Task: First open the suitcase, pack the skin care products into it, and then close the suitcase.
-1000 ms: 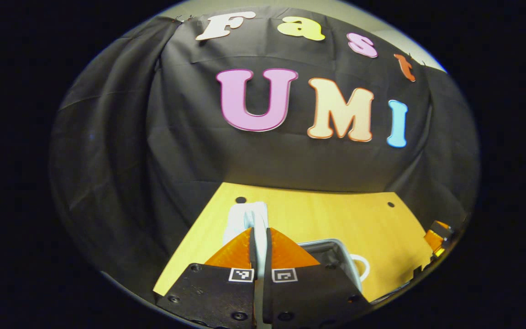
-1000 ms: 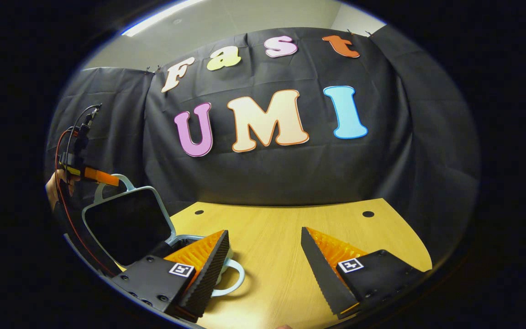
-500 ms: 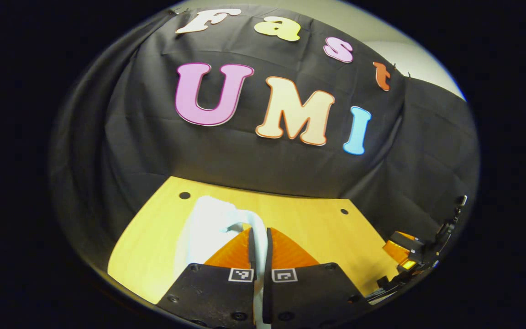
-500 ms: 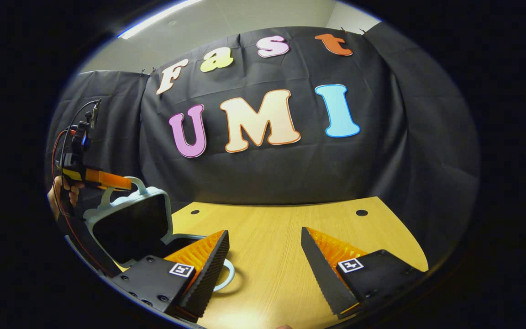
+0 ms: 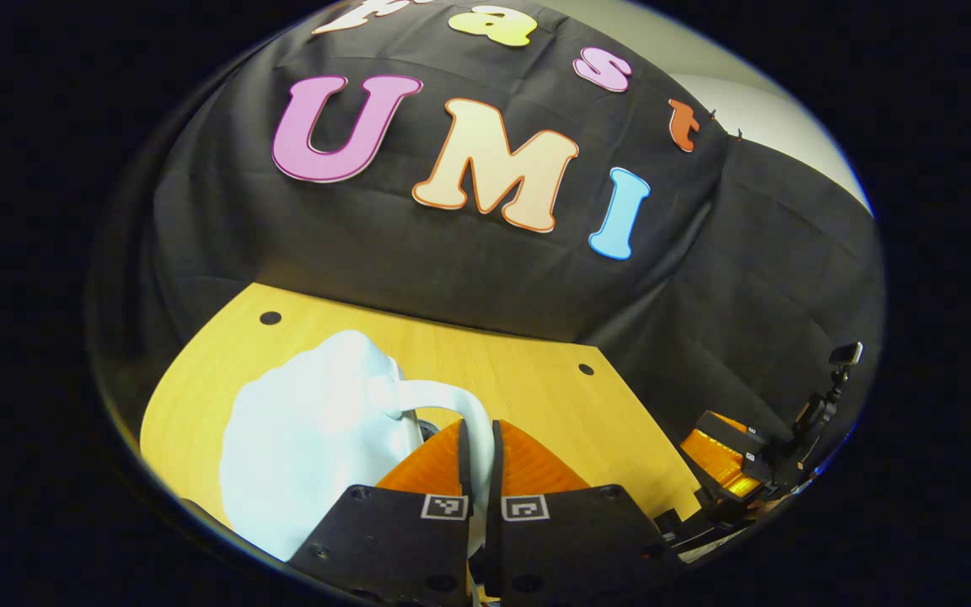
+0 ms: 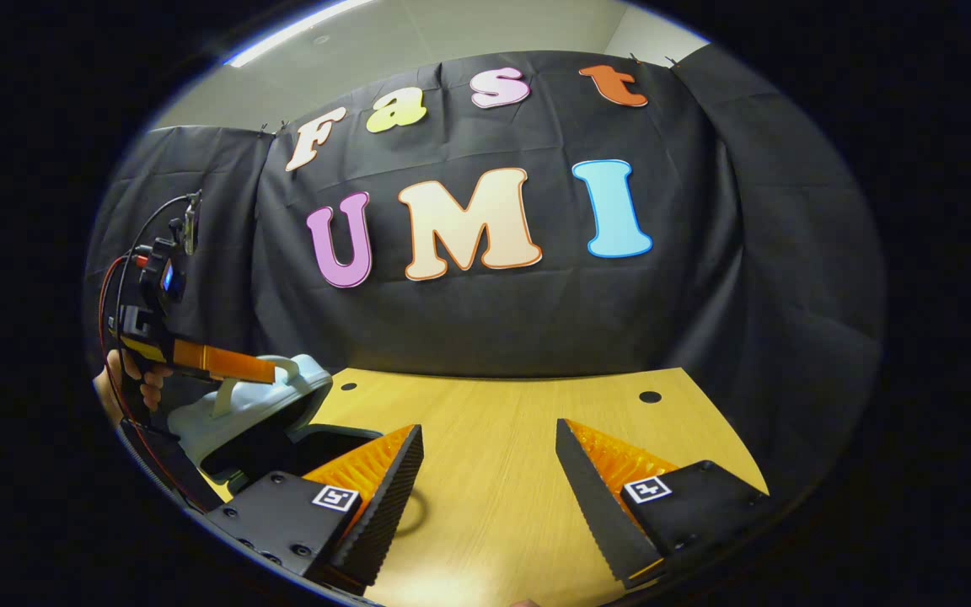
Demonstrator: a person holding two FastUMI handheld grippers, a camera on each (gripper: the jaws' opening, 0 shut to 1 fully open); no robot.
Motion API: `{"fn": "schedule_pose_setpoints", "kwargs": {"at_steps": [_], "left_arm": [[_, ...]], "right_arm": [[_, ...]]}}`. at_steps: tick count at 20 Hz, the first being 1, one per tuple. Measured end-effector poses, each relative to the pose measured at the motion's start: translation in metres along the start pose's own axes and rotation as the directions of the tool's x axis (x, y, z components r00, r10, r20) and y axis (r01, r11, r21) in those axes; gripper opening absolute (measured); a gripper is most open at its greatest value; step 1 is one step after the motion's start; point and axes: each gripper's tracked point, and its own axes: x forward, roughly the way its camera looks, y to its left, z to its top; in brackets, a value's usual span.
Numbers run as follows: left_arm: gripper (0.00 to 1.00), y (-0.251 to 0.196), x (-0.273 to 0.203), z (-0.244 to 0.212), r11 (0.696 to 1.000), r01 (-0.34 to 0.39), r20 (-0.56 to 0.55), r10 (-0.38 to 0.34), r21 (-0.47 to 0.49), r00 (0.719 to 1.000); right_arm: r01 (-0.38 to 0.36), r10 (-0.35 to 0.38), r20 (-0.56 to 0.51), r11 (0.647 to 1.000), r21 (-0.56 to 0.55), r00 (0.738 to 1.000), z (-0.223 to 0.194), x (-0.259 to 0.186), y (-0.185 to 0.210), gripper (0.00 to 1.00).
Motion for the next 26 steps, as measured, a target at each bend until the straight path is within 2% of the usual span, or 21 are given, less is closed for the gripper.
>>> {"fn": "schedule_pose_setpoints", "kwargs": {"at_steps": [6, 7, 8, 12, 14, 16, 18, 19, 20, 21, 23, 25, 26], "left_arm": [[0.02, -0.016, 0.026, -0.035, 1.000, -0.017, -0.058, 0.018, 0.024, 0.998], [0.02, -0.019, 0.029, -0.043, 0.999, -0.021, -0.074, 0.023, 0.035, 0.997], [0.02, -0.021, 0.032, -0.050, 0.998, -0.031, -0.082, 0.035, 0.048, 0.996], [0.04, -0.027, 0.042, -0.075, 0.993, -0.081, -0.111, 0.090, 0.082, 0.990], [0.09, -0.031, 0.042, -0.075, 0.989, -0.120, -0.097, 0.128, 0.087, 0.987], [0.18, -0.041, 0.040, -0.057, 0.986, -0.146, -0.015, 0.147, 0.085, 0.989], [0.53, -0.054, 0.033, -0.035, 0.984, -0.162, 0.052, 0.158, 0.080, 0.986], [0.63, -0.059, 0.029, -0.025, 0.981, -0.175, 0.085, 0.168, 0.082, 0.982], [0.69, -0.062, 0.022, -0.013, 0.976, -0.196, 0.122, 0.184, 0.090, 0.975], [0.79, -0.063, 0.011, 0.002, 0.967, -0.232, 0.173, 0.212, 0.106, 0.962], [0.89, -0.062, -0.014, 0.039, 0.932, -0.329, 0.325, 0.266, 0.155, 0.907], [0.92, -0.070, -0.040, 0.073, 0.887, -0.414, 0.462, 0.285, 0.206, 0.840], [0.92, -0.073, -0.049, 0.082, 0.867, -0.444, 0.501, 0.287, 0.226, 0.816]], "right_arm": [[0.007, -0.007, 0.003, 1.000, -0.009, 1.000, 0.004, -0.009, -0.023, 0.98], [0.002, -0.002, 0.005, 1.000, -0.013, 1.000, 0.005, -0.011, -0.026, 0.93], [-0.003, 0.004, 0.007, 1.000, -0.017, 1.000, 0.006, -0.012, -0.030, 0.98], [-0.026, 0.027, 0.014, 0.999, -0.026, 1.000, 0.009, -0.020, -0.047, 0.98], [-0.046, 0.047, 0.019, 0.999, -0.026, 0.999, 0.011, -0.024, -0.051, 0.98], [-0.078, 0.079, 0.022, 0.997, -0.029, 0.997, 0.012, -0.026, -0.050, 0.98], [-0.108, 0.109, 0.028, 0.994, -0.029, 0.994, 0.016, -0.027, -0.045, 0.98], [-0.117, 0.118, 0.036, 0.993, -0.022, 0.992, 0.019, -0.026, -0.042, 0.98], [-0.120, 0.121, 0.050, 0.993, -0.013, 0.991, 0.025, -0.025, -0.039, 0.98], [-0.118, 0.118, 0.069, 0.993, -0.004, 0.991, 0.033, -0.024, -0.035, 0.98], [-0.093, 0.092, 0.141, 0.996, 0.003, 0.986, 0.063, -0.027, -0.028, 0.98], [-0.030, 0.033, 0.253, 0.999, -0.014, 0.967, 0.104, -0.032, -0.025, 0.98], [0.004, 0.002, 0.299, 1.000, -0.021, 0.954, 0.125, -0.036, -0.023, 0.98]]}}
